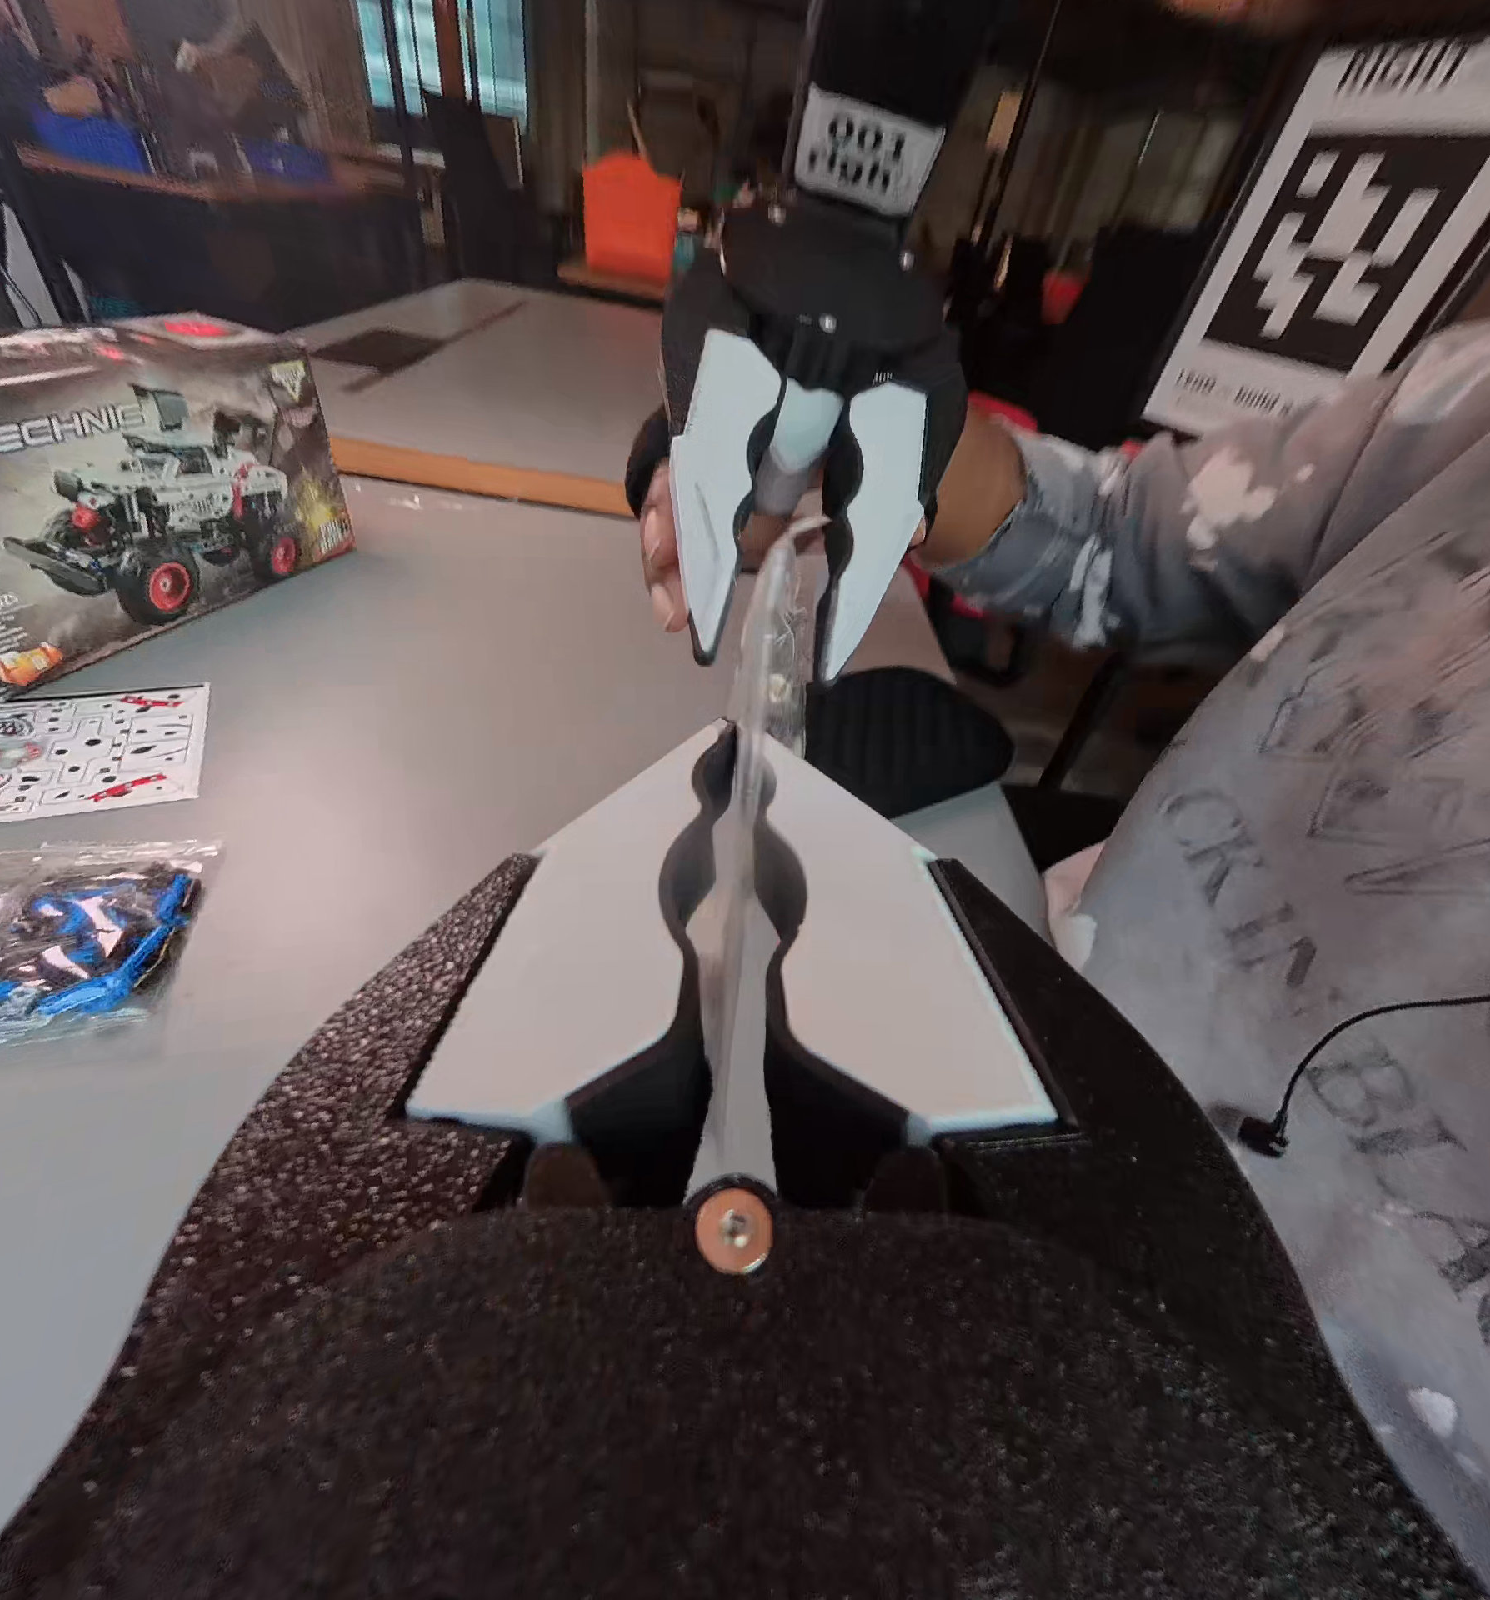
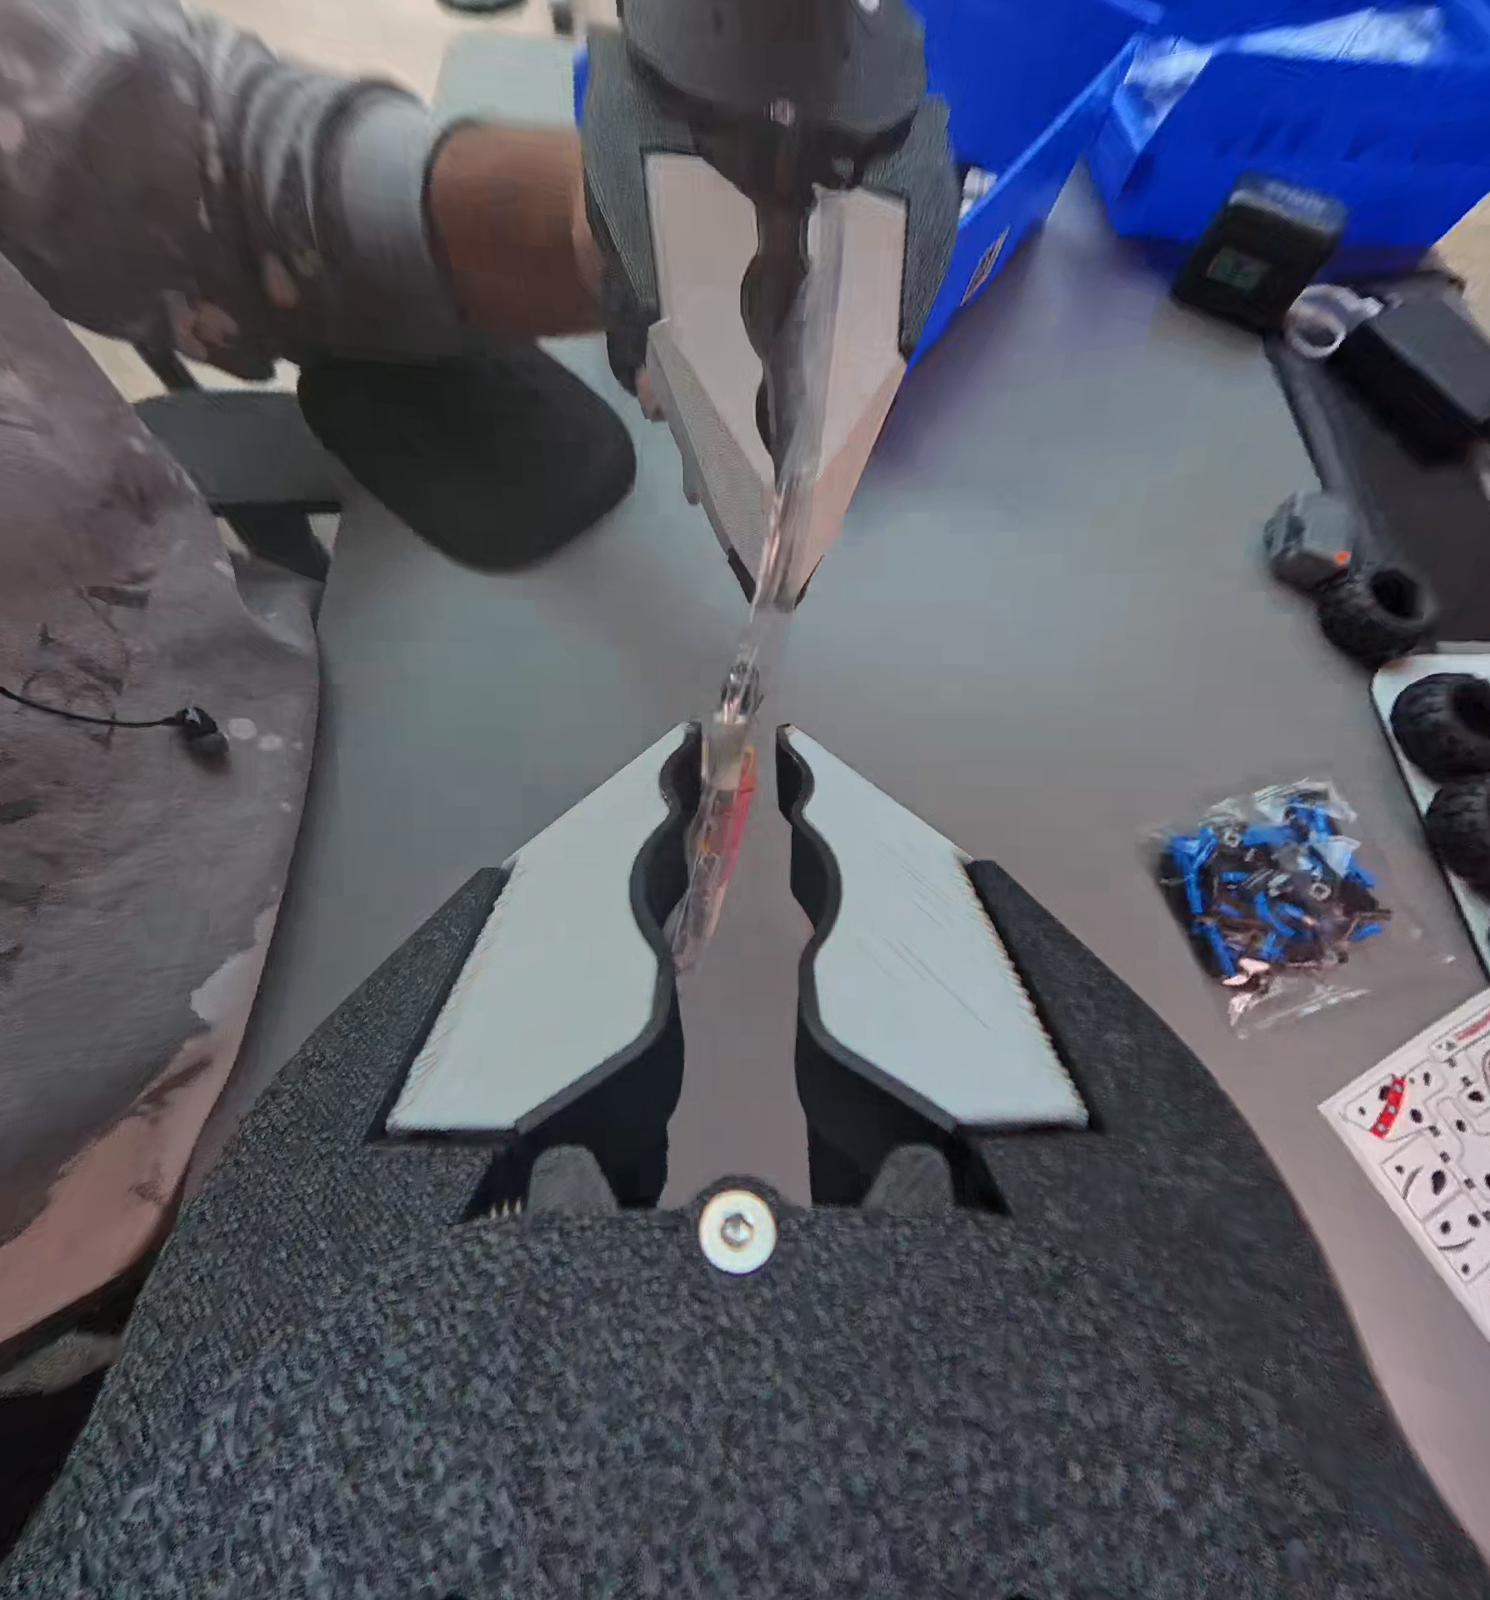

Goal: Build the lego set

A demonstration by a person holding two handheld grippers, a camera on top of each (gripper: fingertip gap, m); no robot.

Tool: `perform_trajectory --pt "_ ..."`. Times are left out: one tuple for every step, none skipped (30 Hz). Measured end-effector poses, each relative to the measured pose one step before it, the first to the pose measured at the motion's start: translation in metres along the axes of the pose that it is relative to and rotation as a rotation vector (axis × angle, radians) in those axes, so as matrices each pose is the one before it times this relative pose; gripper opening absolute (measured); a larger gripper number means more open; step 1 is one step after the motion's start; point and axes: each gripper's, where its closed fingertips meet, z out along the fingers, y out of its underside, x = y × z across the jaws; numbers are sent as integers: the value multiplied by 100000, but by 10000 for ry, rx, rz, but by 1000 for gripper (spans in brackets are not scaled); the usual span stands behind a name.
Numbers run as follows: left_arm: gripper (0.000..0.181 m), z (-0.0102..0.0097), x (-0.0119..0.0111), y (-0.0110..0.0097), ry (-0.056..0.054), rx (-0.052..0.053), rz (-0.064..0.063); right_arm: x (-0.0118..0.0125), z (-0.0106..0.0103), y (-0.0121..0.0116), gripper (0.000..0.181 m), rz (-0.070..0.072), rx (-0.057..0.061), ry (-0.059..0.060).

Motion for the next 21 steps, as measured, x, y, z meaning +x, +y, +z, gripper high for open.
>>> perform_trajectory --pt "0 -900 -194 -797 190 909 -463 243 -1118 -898 33 39 1127 158" --pt "0 -900 -274 -760 74 763 -379 179 -1192 -596 49 129 1028 37" --pt "0 -761 -92 -629 132 572 -312 487 -1110 -256 58 227 863 198" --pt "0 -575 -62 -545 72 464 -189 658 -812 113 67 322 647 268" --pt "0 -407 -126 -457 8 381 -146 284 -385 482 75 322 427 76" --pt "0 -243 73 -354 165 310 -197 227 67 774 78 259 268 98" --pt "0 -130 139 -325 210 300 -181 212 461 1021 81 160 97 132" --pt "0 -63 92 -306 177 314 -142 123 714 1045 82 144 20 85" --pt "0 -14 127 -289 218 295 -213 162 839 810 83 155 83 93" --pt "0 23 129 -270 221 266 -265 187 858 570 83 185 130 51" --pt "0 12 105 -246 164 247 -202 145 784 285 82 195 172 2" --pt "0 9 101 -182 122 203 -128 -122 732 126 80 231 122 -180" --pt "0 -20 104 -104 96 148 -102 -424 654 -67 73 170 67 -315" --pt "0 -100 -52 -95 -24 132 -65 -671 443 -234 55 -107 -11 -368" --pt "0 -263 -354 -142 -216 105 -13 -1072 117 -451 25 -371 -57 -531" --pt "0 -416 -543 -94 -323 21 35 -684 -239 -646 16 -389 -137 -293" --pt "0 -457 -583 210 -316 -176 93 -296 -647 -888 14 -315 -212 -137" --pt "0 -379 -597 593 -332 -380 122 59 -969 -958 12 -188 -368 -9" --pt "0 -249 -547 785 -331 -432 101 36 -1219 -680 10 -160 -612 -41" --pt "2 -92 -324 823 -209 -415 83 256 -1271 -484 8 -209 -670 168" --pt "5 52 -53 718 -67 -335 93 715 -1168 -723 7 -268 -359 528"
